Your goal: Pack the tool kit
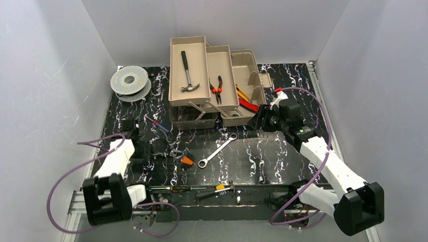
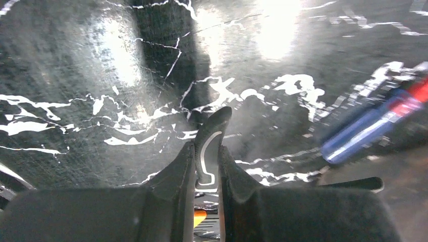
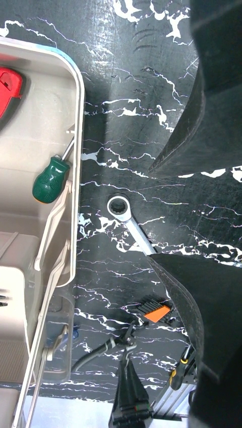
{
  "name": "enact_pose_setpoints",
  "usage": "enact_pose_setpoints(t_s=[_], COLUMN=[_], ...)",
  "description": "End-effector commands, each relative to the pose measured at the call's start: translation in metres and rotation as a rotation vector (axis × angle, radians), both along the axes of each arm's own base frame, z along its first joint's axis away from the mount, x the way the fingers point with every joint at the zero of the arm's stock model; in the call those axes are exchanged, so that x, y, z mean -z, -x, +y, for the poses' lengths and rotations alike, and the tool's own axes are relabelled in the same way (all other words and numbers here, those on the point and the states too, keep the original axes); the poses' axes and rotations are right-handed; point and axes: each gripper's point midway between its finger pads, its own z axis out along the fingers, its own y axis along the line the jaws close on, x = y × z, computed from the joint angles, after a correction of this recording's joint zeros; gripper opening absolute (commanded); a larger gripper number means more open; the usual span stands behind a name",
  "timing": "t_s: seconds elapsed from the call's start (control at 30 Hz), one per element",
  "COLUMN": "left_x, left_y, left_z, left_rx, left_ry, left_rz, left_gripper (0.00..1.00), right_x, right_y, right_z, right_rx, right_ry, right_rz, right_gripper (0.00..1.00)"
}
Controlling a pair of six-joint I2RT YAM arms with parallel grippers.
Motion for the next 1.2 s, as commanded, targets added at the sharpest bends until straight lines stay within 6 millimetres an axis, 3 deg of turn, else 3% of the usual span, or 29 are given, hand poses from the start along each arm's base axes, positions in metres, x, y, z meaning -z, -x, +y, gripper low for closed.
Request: enact_pose_setpoints(t_s=[0.0,0.13,0.23,0.37,0.5,0.57,0.7,0.83,1.07,1.17], left_x=[-0.030,-0.058,-0.073,-0.096,-0.134,-0.152,-0.171,-0.170,-0.178,-0.178], left_y=[0.004,-0.003,-0.011,-0.025,-0.039,-0.044,-0.048,-0.046,-0.039,-0.035], left_z=[0.017,0.016,0.006,-0.024,-0.059,-0.077,-0.114,-0.136,-0.156,-0.160], left_rx=[-0.044,-0.013,0.076,0.258,0.455,0.533,0.656,0.736,0.822,0.840], left_ry=[-0.110,-0.130,-0.100,0.018,0.065,0.078,0.183,0.259,0.308,0.329], left_rz=[-0.137,-0.275,-0.340,-0.411,-0.569,-0.662,-0.772,-0.764,-0.810,-0.816], left_gripper=[0.00,0.00,0.00,0.00,0.00,0.00,0.00,0.00,0.00,0.00], right_x=[-0.003,-0.008,-0.020,-0.042,-0.056,-0.062,-0.075,-0.081,-0.085,-0.085], right_y=[0.001,0.005,0.019,0.050,0.083,0.089,0.086,0.078,0.069,0.069], right_z=[0.000,0.013,0.034,0.073,0.114,0.130,0.162,0.189,0.220,0.229], right_rx=[-0.012,-0.087,-0.222,-0.440,-0.634,-0.678,-0.715,-0.714,-0.709,-0.717], right_ry=[0.002,-0.035,-0.092,-0.139,-0.118,-0.112,-0.106,-0.090,-0.094,-0.088], right_rz=[-0.033,-0.038,-0.071,-0.169,-0.250,-0.266,-0.285,-0.306,-0.308,-0.313], right_gripper=[0.64,0.64,0.64,0.65,0.66,0.66,0.66,0.67,0.67,0.60])
